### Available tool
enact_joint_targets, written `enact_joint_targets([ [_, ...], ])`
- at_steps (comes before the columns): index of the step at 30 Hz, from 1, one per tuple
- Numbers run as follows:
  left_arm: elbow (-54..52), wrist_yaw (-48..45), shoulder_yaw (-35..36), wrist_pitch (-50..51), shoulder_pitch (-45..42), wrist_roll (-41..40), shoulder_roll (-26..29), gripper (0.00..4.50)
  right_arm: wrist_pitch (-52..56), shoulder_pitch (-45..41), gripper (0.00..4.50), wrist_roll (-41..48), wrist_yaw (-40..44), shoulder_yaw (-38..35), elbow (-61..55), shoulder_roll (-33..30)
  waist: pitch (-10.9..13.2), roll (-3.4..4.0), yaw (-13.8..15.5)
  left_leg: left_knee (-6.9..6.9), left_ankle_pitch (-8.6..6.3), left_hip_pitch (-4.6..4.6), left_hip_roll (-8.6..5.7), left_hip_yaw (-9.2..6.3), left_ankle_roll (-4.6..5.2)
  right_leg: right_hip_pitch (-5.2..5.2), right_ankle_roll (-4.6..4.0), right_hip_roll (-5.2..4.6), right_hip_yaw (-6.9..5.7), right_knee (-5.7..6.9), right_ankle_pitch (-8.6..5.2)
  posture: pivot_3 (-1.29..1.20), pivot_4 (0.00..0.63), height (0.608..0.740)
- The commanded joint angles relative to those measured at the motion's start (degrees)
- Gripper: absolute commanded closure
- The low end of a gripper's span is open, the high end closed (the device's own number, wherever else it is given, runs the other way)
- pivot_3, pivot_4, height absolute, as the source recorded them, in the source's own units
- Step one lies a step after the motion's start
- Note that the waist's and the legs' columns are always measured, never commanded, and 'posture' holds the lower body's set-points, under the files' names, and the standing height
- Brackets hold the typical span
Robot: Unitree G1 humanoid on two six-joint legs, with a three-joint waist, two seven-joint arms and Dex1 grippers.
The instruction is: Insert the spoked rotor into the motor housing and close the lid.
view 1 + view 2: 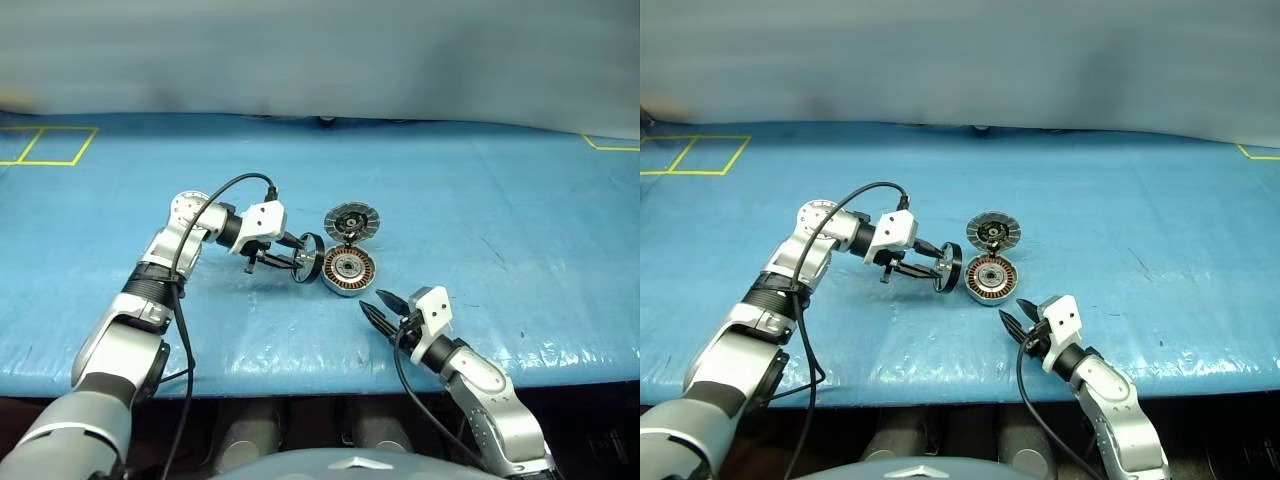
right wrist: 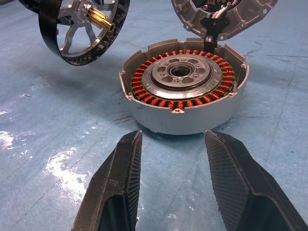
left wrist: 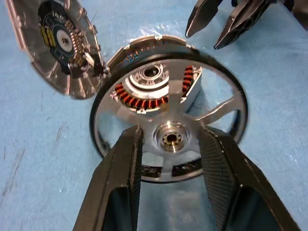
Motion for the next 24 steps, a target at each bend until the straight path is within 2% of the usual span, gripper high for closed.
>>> enact_joint_targets([
  [1, -0.07, 0.45, -0.52, -0.63, -2.99, 0.58, -0.75, 2.86, -1.37, -0.03, 2.34, -0.29, 0.12, 0.32, -0.34, 0.34, 0.00, 0.00, 0.01, 0.00, 0.00, 0.00, 0.00, 0.00, 0.00, 0.00, 0.00, 0.00, 0.00, 0.00, 0.00, 0.00, 0.150, 0.740],
  [24, 12.99, 0.38, -3.54, -6.15, -12.31, 3.81, -8.22, 2.86, -2.15, 0.74, 2.34, -1.56, -1.03, 0.78, 0.44, 1.29, 0.01, -0.01, 0.04, -0.02, 0.00, -0.02, -0.01, 0.00, 0.00, -0.01, 0.13, 0.01, -0.02, -0.01, -0.07, 0.00, 0.150, 0.740],
])
